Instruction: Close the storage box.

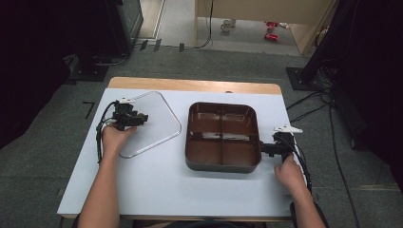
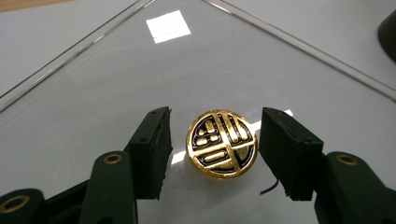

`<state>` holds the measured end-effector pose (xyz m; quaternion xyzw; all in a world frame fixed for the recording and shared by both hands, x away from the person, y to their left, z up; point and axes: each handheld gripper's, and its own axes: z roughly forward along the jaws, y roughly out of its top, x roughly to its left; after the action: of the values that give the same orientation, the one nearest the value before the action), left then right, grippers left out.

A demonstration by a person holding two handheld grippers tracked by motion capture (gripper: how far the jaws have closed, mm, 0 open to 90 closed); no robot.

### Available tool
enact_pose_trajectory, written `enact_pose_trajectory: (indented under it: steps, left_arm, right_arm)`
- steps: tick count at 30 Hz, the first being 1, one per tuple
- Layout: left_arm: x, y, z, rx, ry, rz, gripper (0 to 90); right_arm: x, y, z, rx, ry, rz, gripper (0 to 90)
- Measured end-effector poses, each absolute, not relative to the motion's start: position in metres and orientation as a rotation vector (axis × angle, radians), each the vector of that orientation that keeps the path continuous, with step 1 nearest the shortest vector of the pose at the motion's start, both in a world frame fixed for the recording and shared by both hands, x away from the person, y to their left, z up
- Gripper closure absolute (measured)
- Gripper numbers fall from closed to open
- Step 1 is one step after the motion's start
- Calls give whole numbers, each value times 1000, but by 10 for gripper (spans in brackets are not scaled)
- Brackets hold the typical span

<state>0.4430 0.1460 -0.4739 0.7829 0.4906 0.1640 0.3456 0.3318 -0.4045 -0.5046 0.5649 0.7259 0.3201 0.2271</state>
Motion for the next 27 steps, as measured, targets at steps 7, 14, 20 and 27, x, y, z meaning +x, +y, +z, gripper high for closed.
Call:
enact_pose_trajectory:
  steps: [7, 14, 20, 27]
  left_arm:
    - [442, 145, -479, 2015, 1276, 432, 544]
    - [441, 145, -479, 2011, 1271, 428, 588]
    - [442, 144, -476, 2017, 1290, 420, 592]
    - [441, 142, -466, 2019, 1281, 409, 593]
  right_arm:
    - [332, -405, -505, 1556, 2000, 882, 93]
    - [332, -404, -505, 1556, 2000, 882, 93]
    - [332, -404, -505, 1557, 2000, 882, 93]
    - [332, -405, -505, 1556, 2000, 882, 93]
